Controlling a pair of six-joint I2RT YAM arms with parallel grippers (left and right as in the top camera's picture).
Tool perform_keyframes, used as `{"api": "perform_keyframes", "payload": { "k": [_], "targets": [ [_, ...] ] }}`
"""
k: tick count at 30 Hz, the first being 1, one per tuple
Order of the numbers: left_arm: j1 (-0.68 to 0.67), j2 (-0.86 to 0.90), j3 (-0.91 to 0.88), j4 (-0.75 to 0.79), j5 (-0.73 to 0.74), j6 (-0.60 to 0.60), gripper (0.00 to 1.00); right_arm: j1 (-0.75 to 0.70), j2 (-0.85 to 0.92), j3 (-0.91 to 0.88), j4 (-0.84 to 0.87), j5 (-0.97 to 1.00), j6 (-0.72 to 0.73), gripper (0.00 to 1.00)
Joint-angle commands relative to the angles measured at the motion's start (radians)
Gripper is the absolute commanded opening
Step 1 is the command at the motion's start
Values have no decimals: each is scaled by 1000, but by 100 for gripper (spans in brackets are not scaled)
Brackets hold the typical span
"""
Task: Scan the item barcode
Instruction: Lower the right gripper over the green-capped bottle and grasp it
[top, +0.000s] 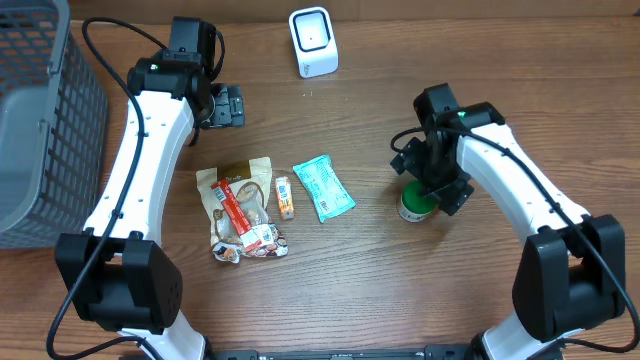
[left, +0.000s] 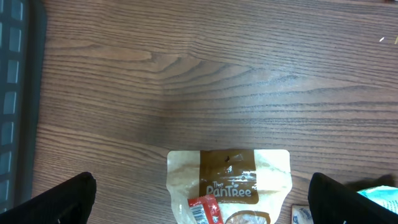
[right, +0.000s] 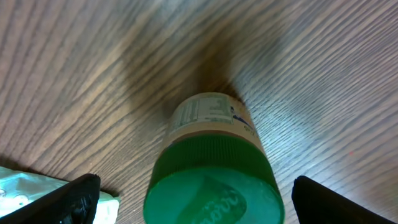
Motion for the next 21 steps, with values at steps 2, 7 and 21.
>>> {"api": "perform_keyframes", "payload": {
  "k": [2,7,21],
  "targets": [
    [-2,-15,16,1,-13,-3,100,6,0,-37,34,-13,22,100],
    [-2,-15,16,1,-14,-3,99,6,0,-99,108,-22,22,100],
    [-2,-15,16,1,-13,-3,100,6,0,-255,301,-51,21,98]
  ]
}}
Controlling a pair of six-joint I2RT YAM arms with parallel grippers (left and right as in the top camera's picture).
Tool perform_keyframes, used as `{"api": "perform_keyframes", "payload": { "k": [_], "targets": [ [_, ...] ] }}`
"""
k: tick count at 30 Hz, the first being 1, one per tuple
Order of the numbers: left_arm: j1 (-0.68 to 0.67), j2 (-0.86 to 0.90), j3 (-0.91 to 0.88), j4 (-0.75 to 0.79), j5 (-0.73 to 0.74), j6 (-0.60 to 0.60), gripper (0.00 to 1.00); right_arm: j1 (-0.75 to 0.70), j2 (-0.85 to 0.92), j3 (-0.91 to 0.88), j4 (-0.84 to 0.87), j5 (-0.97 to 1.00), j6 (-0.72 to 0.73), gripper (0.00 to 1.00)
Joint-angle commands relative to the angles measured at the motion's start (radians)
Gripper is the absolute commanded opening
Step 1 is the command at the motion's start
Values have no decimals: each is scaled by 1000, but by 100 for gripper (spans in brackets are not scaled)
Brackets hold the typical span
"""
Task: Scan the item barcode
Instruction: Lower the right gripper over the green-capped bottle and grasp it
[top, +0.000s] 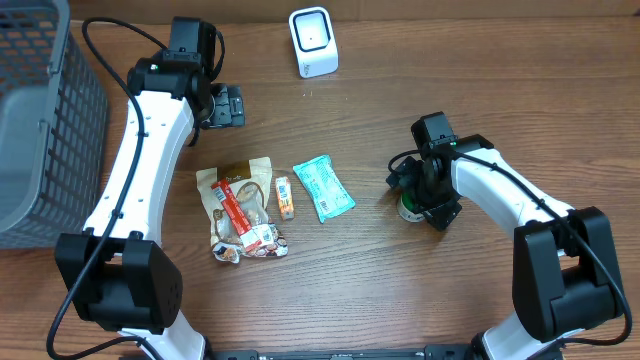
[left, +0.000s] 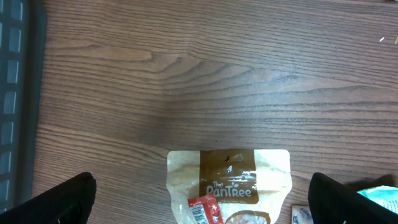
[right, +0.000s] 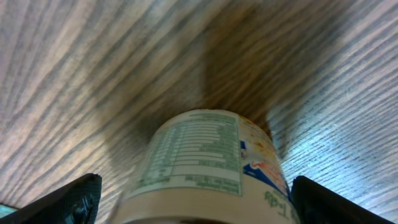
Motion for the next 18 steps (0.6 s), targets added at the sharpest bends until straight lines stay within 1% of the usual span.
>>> {"api": "perform_keyframes", "payload": {
  "k": [1,2,3,6,9,11,13,18],
  "targets": [
    [-2,-15,16,1,-13,-3,100,6,0,-15,8,11,-8,98],
    [-2,-15,16,1,-13,-3,100,5,0,-15,8,17,-39,98],
    [-2,-15,16,1,-13,-3,100,5,0,-15,9,21,-69,94],
    [-2,-15,16,1,-13,-3,100,-3,0,-14,6,21,-139,86],
    [-2,-15,16,1,-13,-3,100,-5,0,-14,5,34,-145,83],
    [-2,-15,16,1,-13,-3,100,-6,0,-13,5,40,-190,82],
    [-2,-15,16,1,-13,-3,100,-6,0,-12,5,51,-222,78],
    [-2,-15,16,1,-13,-3,100,-6,0,-12,2,58,-222,78]
  ]
}}
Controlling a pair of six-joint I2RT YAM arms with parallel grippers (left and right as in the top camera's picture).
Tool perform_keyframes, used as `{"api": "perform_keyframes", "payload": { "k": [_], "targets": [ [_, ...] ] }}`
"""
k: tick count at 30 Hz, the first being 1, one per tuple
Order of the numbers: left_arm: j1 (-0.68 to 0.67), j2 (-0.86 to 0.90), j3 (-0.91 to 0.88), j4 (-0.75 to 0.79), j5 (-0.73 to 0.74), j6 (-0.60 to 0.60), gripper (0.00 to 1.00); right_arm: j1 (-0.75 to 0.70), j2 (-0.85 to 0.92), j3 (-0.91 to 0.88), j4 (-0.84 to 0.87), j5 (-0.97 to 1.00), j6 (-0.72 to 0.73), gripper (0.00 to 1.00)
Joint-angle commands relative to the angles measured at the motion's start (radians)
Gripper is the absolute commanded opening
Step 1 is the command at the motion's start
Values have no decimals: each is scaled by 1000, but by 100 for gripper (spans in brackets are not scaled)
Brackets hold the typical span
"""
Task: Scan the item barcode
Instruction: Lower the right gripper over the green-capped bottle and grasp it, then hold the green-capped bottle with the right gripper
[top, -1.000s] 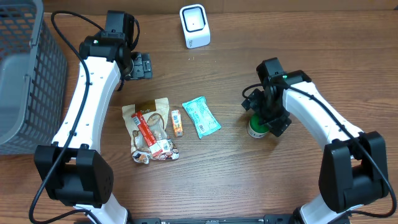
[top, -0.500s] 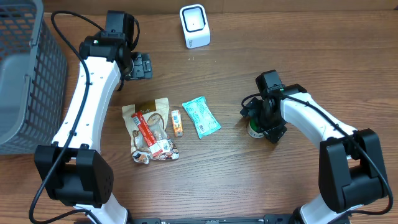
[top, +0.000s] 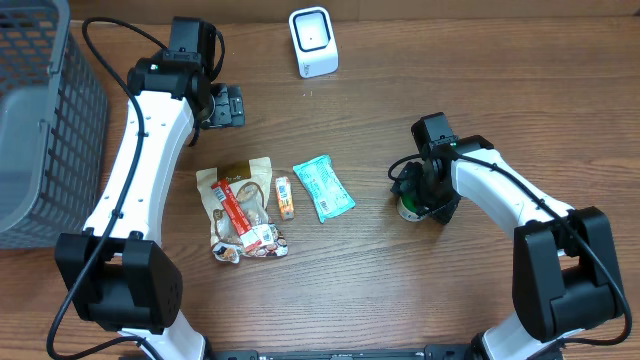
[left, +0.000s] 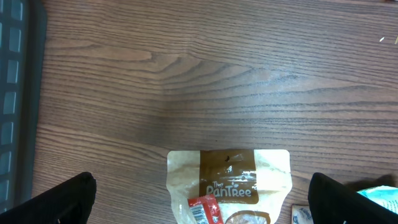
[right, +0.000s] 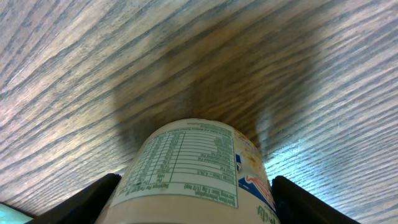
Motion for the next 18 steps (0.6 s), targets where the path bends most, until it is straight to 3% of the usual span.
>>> {"api": "perform_keyframes", "payload": {
  "k": [1,3,6,13,14,16,18],
  "targets": [
    [-2,-15,16,1,-13,-3,100,-4,0,-9,0,20,-29,78],
    [-2,-15,16,1,-13,-3,100,-4,0,-9,0,20,-29,79],
    [-2,-15,16,1,-13,-3,100,-4,0,-9,3,10,-29,100],
    [-2,-15,16,1,-13,-3,100,-4,0,-9,8,-14,-29,100],
    [-2,-15,16,1,-13,-3,100,-4,0,-9,9,-13,-29,99],
    [-2,-15,16,1,-13,-3,99,-4,0,-9,12,-13,-29,84],
    [-2,-15,16,1,-13,-3,100,-7,-1,-3,8,-16,-29,77]
  ]
}}
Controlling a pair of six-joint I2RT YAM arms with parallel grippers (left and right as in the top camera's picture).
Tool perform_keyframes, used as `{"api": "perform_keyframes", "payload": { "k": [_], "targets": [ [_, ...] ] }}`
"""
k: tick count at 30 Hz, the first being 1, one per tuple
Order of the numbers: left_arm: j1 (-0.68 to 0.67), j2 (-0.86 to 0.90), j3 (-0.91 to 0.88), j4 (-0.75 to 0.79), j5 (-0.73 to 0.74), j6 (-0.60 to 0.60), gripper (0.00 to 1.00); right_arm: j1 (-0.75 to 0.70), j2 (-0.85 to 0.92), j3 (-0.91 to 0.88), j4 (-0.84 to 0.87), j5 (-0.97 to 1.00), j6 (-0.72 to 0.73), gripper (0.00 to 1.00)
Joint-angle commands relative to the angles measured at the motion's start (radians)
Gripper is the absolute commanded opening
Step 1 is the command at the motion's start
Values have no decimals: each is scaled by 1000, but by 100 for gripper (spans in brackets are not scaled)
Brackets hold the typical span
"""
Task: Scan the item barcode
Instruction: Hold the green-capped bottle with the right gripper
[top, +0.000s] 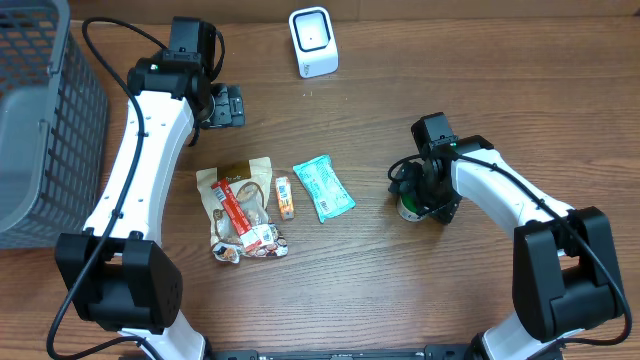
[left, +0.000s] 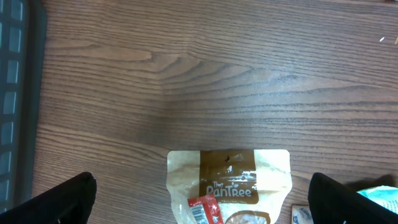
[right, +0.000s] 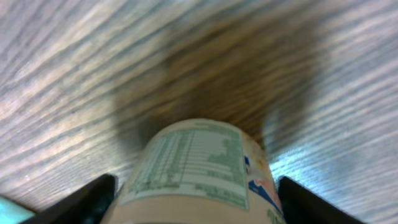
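Observation:
A jar with a green lid and a nutrition label (right: 198, 158) stands on the wooden table (top: 500, 90) at the right, mostly hidden under my right gripper (top: 425, 196); only a bit of the green lid (top: 407, 209) shows. In the right wrist view my right gripper (right: 198, 190) is shut on the jar, one finger against each side. The white barcode scanner (top: 313, 41) stands at the far edge. My left gripper (top: 226, 107) hangs open over bare wood at the far left, holding nothing, and shows in the left wrist view as left gripper (left: 202, 190).
A tan snack pouch (top: 240, 205) with a red packet on it, a small orange bar (top: 284, 197) and a teal packet (top: 323, 187) lie mid-table. A grey mesh basket (top: 40, 120) fills the left edge. The pouch (left: 228, 180) lies below the left fingers.
Almost nothing has moved. My right fingers stay against the jar's sides, and the right wrist view has gone blurred. The left arm is still.
My right gripper was open above the jar, its green lid in view. Then it was lower, its fingers wide on either side of the label. After that the fingers were against the jar's sides, and they remain there. The left arm never moved.

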Motion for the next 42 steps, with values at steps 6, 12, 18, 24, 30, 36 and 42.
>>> {"api": "perform_keyframes", "payload": {
  "k": [6,12,18,24,30,36,42],
  "targets": [
    [-2,-15,16,1,-13,-3,100,-8,-2,76,-99,-5,10,74],
    [-2,-15,16,1,-13,-3,100,-1,0,84,-105,-5,79,75],
    [-2,-15,16,1,-13,-3,100,23,0,71,-71,28,124,75],
    [-2,-15,16,1,-13,-3,100,47,2,33,-14,33,124,75],
    [-2,-15,16,1,-13,-3,100,46,4,32,-15,60,124,75],
    [-2,-15,16,1,-13,-3,100,47,6,32,-13,73,124,75],
    [-2,-15,16,1,-13,-3,100,47,8,32,-14,73,124,75]
  ]
}}
